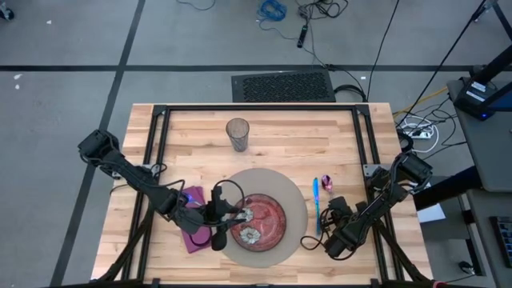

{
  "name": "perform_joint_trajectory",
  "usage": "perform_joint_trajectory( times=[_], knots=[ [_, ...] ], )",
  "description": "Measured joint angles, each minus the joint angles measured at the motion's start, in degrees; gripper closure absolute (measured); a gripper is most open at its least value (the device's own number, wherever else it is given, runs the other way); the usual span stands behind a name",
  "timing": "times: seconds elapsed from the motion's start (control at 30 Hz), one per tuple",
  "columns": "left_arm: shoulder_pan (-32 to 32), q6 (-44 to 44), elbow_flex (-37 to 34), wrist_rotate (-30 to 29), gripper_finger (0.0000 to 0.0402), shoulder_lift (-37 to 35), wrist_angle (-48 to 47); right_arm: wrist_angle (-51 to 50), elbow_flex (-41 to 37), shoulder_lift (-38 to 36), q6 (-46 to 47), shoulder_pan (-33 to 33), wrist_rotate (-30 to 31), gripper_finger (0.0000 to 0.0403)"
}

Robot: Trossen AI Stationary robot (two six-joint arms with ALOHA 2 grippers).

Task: Set table place
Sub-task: Adjust the blue table knife and pink spoon, then adjust the pink table napkin

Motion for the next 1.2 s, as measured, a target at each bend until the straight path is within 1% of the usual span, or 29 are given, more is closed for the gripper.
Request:
perform_joint_trajectory(
  times=[0.5, 0.8, 0.93, 1.0, 1.1, 1.2],
  knots=[
    [-1.0, 0.0, 0.0, 0.0, 0.0294, 0.0, -0.4, 2.4, 0.5, 0.0, -0.2, 0.0, 0.9, 0.0403],
    [-1.0, 0.0, 0.0, 0.0, 0.0294, 0.0, -0.4, 1.4, 3.0, 0.1, -0.3, 0.4, 0.9, 0.0403],
    [-1.0, 0.0, 0.0, 0.0, 0.0294, 0.0, -0.6, -5.3, 5.3, 0.1, 0.2, 0.8, 0.8, 0.0403],
    [-1.0, 0.7, 0.0, 0.0, 0.0294, 0.0, -2.2, -10.8, 7.4, 0.1, 0.3, 0.8, 0.8, 0.0403],
    [-1.0, 2.5, 0.0, 0.0, 0.0294, -0.5, -9.0, -19.8, 11.9, 0.1, 0.2, 0.8, 1.4, 0.0403],
    [-1.0, -0.4, 0.0, 0.0, 0.0294, -2.1, -19.2, -26.4, 16.9, 0.1, -3.1, 1.1, 6.3, 0.0403]
  ],
)
